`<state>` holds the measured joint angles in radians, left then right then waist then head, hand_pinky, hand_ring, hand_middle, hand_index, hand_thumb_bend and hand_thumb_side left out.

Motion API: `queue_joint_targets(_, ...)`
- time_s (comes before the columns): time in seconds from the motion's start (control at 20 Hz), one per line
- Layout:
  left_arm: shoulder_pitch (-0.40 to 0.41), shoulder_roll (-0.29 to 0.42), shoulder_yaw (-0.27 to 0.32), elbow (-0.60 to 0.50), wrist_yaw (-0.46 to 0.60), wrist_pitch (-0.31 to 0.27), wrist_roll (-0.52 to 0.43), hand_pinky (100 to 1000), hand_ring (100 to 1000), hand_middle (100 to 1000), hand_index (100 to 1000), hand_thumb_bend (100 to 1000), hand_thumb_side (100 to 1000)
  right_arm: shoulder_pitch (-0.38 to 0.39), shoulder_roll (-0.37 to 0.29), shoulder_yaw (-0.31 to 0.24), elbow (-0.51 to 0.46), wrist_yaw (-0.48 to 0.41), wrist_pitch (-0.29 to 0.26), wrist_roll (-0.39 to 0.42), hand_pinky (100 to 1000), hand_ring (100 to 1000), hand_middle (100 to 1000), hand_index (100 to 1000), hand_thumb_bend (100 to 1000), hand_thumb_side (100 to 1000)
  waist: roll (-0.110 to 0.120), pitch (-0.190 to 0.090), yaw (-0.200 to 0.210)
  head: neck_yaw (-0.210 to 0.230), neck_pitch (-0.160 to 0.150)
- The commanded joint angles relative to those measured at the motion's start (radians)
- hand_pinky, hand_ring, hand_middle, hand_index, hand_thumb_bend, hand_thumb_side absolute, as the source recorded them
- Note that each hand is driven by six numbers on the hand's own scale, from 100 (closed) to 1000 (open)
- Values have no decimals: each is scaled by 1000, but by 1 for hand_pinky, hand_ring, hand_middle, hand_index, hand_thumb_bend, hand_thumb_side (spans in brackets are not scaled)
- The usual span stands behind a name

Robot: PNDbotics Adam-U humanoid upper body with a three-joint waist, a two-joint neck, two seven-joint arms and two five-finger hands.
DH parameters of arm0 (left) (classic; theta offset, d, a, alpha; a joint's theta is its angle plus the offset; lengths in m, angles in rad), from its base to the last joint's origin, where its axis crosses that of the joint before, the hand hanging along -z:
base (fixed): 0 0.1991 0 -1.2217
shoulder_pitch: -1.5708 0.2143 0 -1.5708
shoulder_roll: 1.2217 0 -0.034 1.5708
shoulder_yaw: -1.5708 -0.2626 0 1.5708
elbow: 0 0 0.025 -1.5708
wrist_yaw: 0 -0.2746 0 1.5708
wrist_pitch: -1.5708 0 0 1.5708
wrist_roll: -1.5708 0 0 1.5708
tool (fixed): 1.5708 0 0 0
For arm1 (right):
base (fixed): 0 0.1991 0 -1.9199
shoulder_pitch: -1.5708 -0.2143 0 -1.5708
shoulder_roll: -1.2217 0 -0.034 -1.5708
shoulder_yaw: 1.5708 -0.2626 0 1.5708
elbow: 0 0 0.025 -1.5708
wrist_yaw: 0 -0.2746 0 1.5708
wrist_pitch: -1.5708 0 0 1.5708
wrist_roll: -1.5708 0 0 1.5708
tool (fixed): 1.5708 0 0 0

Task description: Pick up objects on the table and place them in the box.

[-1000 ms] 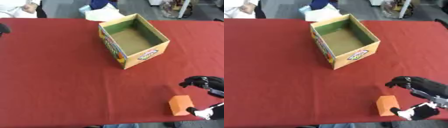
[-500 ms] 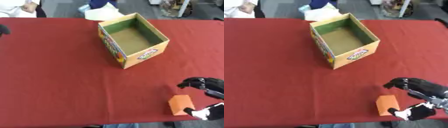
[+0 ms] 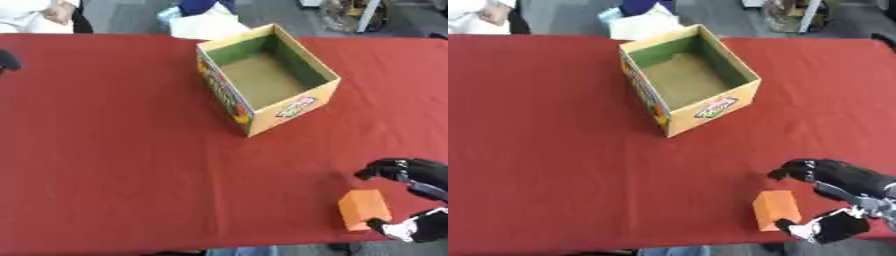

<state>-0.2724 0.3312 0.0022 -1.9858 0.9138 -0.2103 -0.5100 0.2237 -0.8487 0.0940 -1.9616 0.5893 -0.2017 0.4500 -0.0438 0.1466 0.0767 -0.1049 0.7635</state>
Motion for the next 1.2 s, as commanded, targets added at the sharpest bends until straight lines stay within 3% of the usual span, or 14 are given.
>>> queue_joint_targets(0.05, -11, 5, 0, -14, -6, 0, -5, 637, 930, 1000, 834, 100, 660, -3, -16, -5, 7, 10, -1, 10, 884, 932, 793, 932, 346, 576, 3, -7, 1, -2, 7)
queue_joint_targets(0.45, -13, 2, -2, -14, -5, -2, -12, 635, 929, 1000, 832, 100, 659, -9, -10, -1, 34, 9, 3, 18, 879, 924, 755, 905, 318, 600, 9, -3, 3, -4, 7)
queue_joint_targets(0.7, -12, -1, -2, -14, -9, 1, -13, 633, 929, 1000, 829, 100, 659, -14, -6, -5, 40, -4, 25, -7, 849, 883, 628, 809, 237, 638, 9, -3, 3, -4, 7)
queue_joint_targets(0.85, -11, -2, -2, -14, -11, 2, -14, 633, 928, 1000, 828, 100, 659, -16, -3, -8, 42, -20, 52, -36, 830, 852, 565, 747, 204, 607, 8, -3, 4, -3, 7)
queue_joint_targets(1.2, -9, -3, 0, -14, -18, 6, -14, 633, 929, 1000, 827, 100, 659, -8, -15, -16, 10, -42, 72, -77, 815, 825, 522, 711, 162, 594, 7, -4, 2, 2, 7)
